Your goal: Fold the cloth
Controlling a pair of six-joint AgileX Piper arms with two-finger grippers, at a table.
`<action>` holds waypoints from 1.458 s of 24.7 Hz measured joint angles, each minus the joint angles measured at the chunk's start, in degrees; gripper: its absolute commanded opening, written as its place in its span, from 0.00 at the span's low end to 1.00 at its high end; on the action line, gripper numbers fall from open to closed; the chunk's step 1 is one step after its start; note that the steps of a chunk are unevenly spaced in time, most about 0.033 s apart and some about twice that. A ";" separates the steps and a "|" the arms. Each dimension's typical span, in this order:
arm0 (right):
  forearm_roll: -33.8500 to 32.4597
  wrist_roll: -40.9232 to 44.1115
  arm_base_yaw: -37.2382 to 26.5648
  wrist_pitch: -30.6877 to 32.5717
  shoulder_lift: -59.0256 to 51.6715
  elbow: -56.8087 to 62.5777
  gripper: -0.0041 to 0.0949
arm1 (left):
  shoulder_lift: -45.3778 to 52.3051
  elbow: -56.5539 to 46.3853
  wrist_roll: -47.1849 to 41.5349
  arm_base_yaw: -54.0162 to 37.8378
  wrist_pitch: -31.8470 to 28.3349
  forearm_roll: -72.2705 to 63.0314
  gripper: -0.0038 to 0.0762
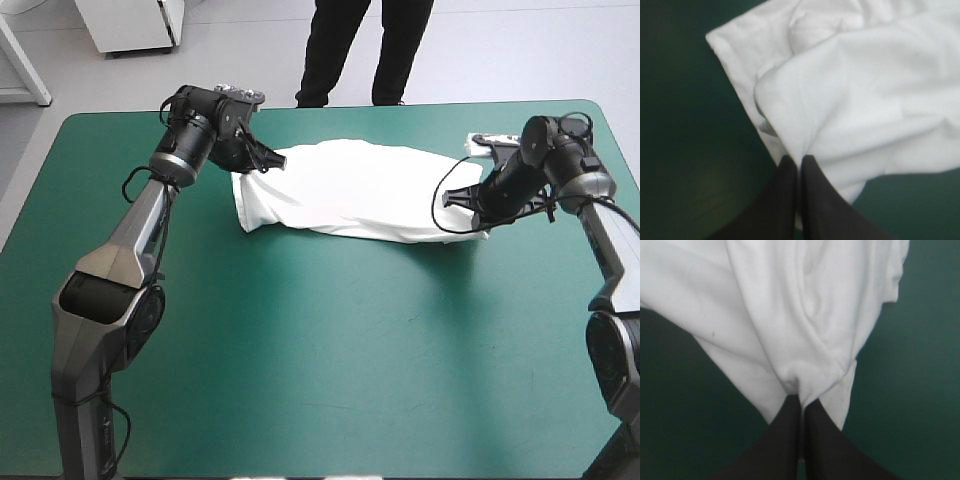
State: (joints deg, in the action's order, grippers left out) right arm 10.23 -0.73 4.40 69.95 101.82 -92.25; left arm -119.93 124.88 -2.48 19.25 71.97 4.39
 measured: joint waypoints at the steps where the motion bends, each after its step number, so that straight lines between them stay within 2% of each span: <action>1: 0.43 -0.27 0.00 -0.41 -0.99 2.08 0.02 | 1.06 -2.75 0.00 0.00 0.00 0.00 0.02; 8: 0.67 -0.70 0.00 -1.58 -6.59 10.69 0.02 | 10.79 -23.42 0.00 0.00 -1.39 -0.74 0.02; 15: 0.78 -0.70 0.00 -1.58 -11.43 18.39 0.02 | 20.95 -44.34 1.66 0.00 -6.94 -5.48 0.02; 22: 0.34 -0.70 0.00 -1.37 -16.21 27.07 0.02 | 28.61 -55.67 4.21 0.00 -9.37 -8.65 0.02; 29: 0.23 -0.70 0.00 -1.31 -27.20 42.81 0.02 | 36.78 -74.65 6.22 0.00 -13.41 -14.49 0.02; 36: -1.41 -0.46 0.00 -0.68 -34.98 48.52 0.03 | 43.37 -81.83 6.22 0.00 -14.07 -16.38 0.02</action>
State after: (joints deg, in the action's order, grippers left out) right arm 8.81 -1.18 4.40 69.26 66.84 -43.73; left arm -76.55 43.05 3.74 19.25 57.90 -11.99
